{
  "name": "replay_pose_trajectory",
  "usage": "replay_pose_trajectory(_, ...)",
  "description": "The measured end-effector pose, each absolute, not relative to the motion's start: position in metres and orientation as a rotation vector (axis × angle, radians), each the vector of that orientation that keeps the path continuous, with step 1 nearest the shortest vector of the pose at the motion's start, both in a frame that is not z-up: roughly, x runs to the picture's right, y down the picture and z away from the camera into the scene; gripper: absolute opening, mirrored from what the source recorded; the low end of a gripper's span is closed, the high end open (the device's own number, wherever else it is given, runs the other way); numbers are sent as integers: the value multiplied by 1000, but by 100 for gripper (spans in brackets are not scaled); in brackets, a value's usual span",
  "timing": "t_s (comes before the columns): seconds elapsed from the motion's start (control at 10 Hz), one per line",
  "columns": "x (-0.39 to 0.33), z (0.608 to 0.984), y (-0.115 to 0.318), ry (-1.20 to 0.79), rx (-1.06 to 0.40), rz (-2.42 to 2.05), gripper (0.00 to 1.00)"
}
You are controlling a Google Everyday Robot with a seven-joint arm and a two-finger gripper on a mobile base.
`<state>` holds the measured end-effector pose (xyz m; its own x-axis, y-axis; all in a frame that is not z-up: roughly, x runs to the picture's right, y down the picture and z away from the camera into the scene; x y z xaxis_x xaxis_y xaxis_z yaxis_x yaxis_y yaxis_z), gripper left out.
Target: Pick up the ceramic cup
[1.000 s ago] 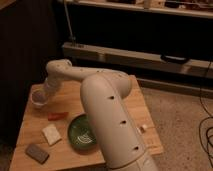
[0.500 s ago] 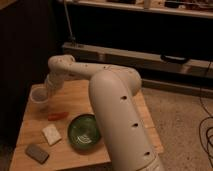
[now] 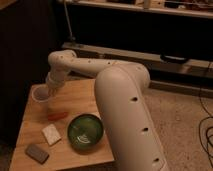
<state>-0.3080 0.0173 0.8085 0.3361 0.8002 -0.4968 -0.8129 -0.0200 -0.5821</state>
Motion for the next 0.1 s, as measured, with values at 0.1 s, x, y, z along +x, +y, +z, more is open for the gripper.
replay_pose_trajectory(0.1, -311, 808, 19, 16, -942, 1278, 12)
